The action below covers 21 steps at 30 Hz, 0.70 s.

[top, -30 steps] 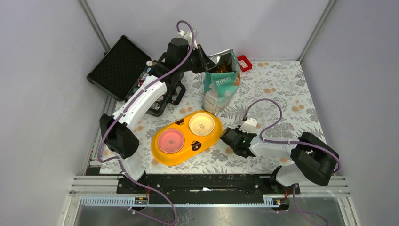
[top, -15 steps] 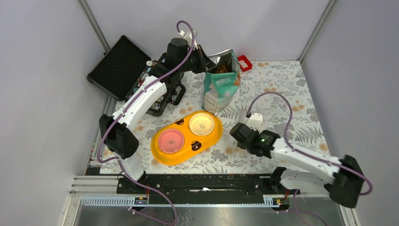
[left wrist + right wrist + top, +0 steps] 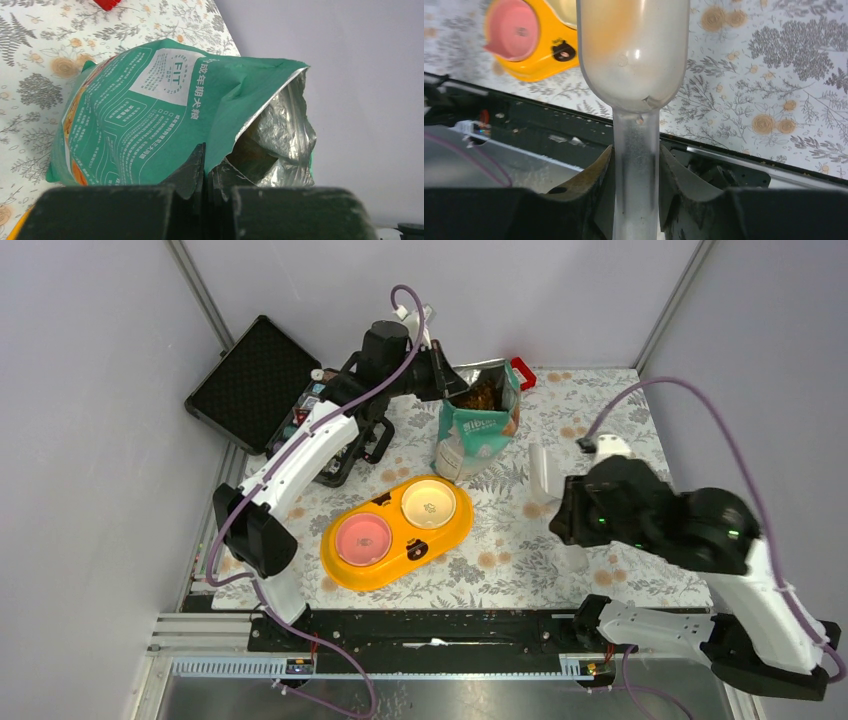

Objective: Serve the pet food
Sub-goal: Pick up the spatula from the center of the board, then collect the pet food from the pet food bag.

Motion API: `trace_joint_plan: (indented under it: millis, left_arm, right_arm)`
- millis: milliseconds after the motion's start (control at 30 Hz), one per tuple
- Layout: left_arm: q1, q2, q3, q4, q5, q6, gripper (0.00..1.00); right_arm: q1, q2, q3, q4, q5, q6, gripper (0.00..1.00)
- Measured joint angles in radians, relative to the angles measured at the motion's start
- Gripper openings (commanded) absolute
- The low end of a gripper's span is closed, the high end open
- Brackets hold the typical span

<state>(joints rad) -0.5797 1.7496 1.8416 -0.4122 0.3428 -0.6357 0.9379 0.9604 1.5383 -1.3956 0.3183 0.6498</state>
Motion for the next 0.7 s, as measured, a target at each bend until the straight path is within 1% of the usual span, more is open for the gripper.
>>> trace_joint_plan:
  millis: [133, 233, 300, 433, 600, 700]
  left_arm:
    - [-0.027, 0.030, 0.062, -0.049, 0.027, 0.020, 0.00]
    - [-0.064, 0.061, 0.115, -0.087, 0.041, 0.043, 0.00]
    - [-0.094, 0.072, 0.136, -0.110, 0.055, 0.057, 0.00]
    - [-0.142, 0.081, 0.166, -0.156, 0.093, 0.079, 0.00]
    - [-0.197, 0.085, 0.195, -0.237, 0.133, 0.099, 0.00]
    - [-0.215, 0.085, 0.200, -0.244, 0.134, 0.107, 0.00]
  right_arm:
    - [0.000, 0.000, 0.212, -0.091, -0.026, -0.018, 0.00]
    - [0.000, -0.008, 0.341, -0.113, -0.045, -0.028, 0.00]
    - [0.000, -0.007, 0.397, -0.113, -0.072, -0.040, 0.00]
    - [0.000, 0.019, 0.437, -0.113, -0.154, -0.063, 0.00]
    - [0.000, 0.110, 0.439, -0.113, -0.203, -0.060, 0.00]
    - [0.000, 0.137, 0.418, -0.111, -0.223, -0.030, 0.00]
